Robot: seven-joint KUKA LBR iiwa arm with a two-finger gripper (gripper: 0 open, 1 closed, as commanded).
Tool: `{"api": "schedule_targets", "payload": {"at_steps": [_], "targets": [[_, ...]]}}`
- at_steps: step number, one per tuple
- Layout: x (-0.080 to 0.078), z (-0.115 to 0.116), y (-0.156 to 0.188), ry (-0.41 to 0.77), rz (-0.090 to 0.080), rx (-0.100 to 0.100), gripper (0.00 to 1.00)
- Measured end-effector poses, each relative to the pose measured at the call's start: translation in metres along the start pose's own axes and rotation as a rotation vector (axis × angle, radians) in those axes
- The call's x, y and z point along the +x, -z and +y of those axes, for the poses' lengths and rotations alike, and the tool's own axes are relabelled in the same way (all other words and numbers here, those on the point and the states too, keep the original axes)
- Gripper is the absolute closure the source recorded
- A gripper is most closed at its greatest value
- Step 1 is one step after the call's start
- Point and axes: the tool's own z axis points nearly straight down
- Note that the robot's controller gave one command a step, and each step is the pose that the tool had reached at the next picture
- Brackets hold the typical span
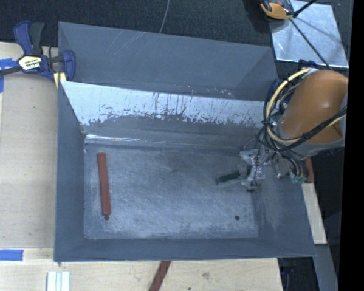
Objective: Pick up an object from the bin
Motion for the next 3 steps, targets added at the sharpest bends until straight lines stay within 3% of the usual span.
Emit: {"api": "schedule_targets", "payload": {"at_steps": [1, 2, 3], "targets": [[-0.025, -0.004, -0.005, 0.719, -0.007, 0.003, 0.0], [-0.033, -0.006, -0.02, 0.876, -0.006, 0.003, 0.0], [-0.058, 0.004, -0.061, 0.948, -0.006, 0.002, 1.0]]}}
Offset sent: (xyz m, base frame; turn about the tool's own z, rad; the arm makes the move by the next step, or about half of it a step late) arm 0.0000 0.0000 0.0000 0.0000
